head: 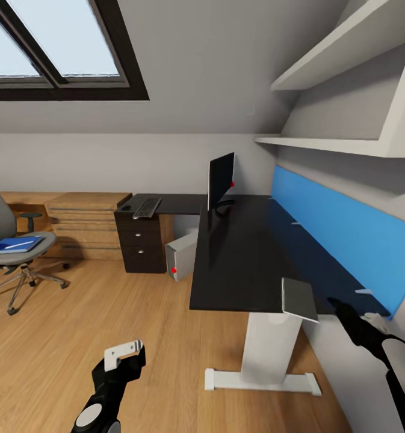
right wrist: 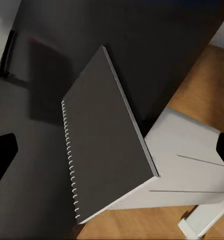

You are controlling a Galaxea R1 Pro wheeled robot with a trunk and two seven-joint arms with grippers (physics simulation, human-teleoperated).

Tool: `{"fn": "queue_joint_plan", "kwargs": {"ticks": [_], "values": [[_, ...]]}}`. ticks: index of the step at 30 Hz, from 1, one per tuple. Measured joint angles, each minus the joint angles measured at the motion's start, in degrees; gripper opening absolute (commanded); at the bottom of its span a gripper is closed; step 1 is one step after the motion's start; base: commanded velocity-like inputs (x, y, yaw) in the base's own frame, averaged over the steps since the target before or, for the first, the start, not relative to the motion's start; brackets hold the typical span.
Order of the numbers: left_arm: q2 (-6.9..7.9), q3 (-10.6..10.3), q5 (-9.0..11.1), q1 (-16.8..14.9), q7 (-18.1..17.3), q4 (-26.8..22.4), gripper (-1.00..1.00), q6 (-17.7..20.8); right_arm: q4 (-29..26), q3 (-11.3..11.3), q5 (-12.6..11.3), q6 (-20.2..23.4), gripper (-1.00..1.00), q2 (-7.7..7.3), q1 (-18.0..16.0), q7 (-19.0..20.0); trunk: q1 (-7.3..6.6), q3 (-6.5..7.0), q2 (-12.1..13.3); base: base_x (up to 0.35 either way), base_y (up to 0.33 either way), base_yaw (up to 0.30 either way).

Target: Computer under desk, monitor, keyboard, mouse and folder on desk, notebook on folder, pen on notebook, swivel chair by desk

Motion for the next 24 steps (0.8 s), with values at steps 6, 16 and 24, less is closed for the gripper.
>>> {"fn": "queue_joint_plan", "kwargs": {"ticks": [6,16,24], "values": [[0.0,-0.1,0.0,0.0,0.0,0.0,1.0,0.0,2.5,-1.9,-0.1,1.6,1.0,-0.03,0.1,4.9,1.32,-1.08,-2.4,0.0,0.0,0.0],[0.0,-0.2,0.0,0.0,0.0,0.1,1.0,0.0,5.9,-7.6,-0.4,7.1,1.0,-0.01,0.1,10.0,3.52,-2.88,-6.4,0.0,0.0,0.0],[0.0,-0.2,-0.1,0.0,0.0,0.2,1.0,0.0,6.5,-7.8,-0.6,7.3,1.0,0.25,0.1,10.8,5.27,-4.31,-9.6,0.0,0.0,0.0]]}}
